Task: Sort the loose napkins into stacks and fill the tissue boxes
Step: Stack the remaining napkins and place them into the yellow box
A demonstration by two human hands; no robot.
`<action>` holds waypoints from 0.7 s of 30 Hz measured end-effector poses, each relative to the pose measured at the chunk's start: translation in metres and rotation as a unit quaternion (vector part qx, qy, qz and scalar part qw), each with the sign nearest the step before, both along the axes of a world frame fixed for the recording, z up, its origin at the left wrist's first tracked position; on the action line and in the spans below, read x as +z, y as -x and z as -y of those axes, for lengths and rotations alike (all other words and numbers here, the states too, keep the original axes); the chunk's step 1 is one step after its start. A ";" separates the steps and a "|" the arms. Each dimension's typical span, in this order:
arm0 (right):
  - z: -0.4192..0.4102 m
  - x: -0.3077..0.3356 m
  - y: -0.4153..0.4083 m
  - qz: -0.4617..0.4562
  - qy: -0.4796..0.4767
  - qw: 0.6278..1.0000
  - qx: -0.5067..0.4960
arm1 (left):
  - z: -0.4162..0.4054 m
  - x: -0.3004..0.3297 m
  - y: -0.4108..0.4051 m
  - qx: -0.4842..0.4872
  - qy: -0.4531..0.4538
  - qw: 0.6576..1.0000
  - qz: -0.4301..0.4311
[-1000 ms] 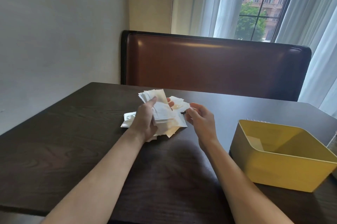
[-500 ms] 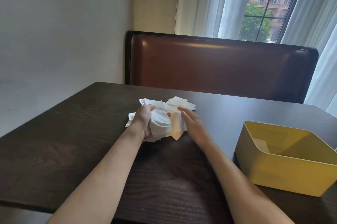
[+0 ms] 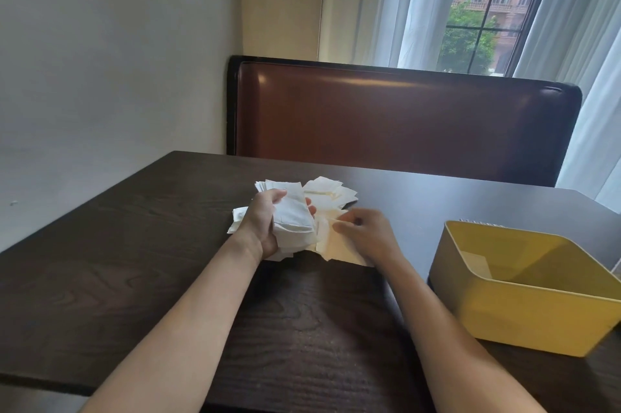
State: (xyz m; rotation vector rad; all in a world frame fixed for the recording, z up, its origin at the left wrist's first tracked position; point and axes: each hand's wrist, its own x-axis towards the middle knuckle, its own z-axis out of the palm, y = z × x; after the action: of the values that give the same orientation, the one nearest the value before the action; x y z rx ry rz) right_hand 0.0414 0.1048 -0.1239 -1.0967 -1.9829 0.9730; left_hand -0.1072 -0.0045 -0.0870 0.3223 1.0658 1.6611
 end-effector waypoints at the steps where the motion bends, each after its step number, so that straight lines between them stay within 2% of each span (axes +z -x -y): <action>1: -0.001 0.002 -0.004 -0.005 0.006 1.000 -0.012 | 0.001 0.001 0.000 -0.002 -0.005 1.000 0.011; 4: -0.004 0.005 -0.012 0.022 0.016 0.999 -0.038 | 0.002 0.002 -0.003 -0.012 -0.009 1.000 0.024; 10: -0.001 0.003 -0.012 0.081 -0.031 0.996 -0.023 | 0.001 0.001 -0.007 -0.033 0.010 0.999 0.004; 17: 0.005 0.007 -0.014 0.096 -0.036 0.995 0.008 | 0.000 -0.001 -0.006 -0.035 0.012 0.999 -0.005; 21: 0.004 0.007 -0.013 0.109 -0.037 0.993 0.011 | -0.001 -0.002 -0.006 -0.038 0.002 0.999 0.017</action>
State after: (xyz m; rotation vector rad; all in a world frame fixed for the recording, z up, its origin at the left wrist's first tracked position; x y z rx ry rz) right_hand 0.0548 0.1005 -0.1169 -1.1856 -2.1908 0.8129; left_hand -0.1016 -0.0035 -0.0891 0.3269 1.0194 1.5920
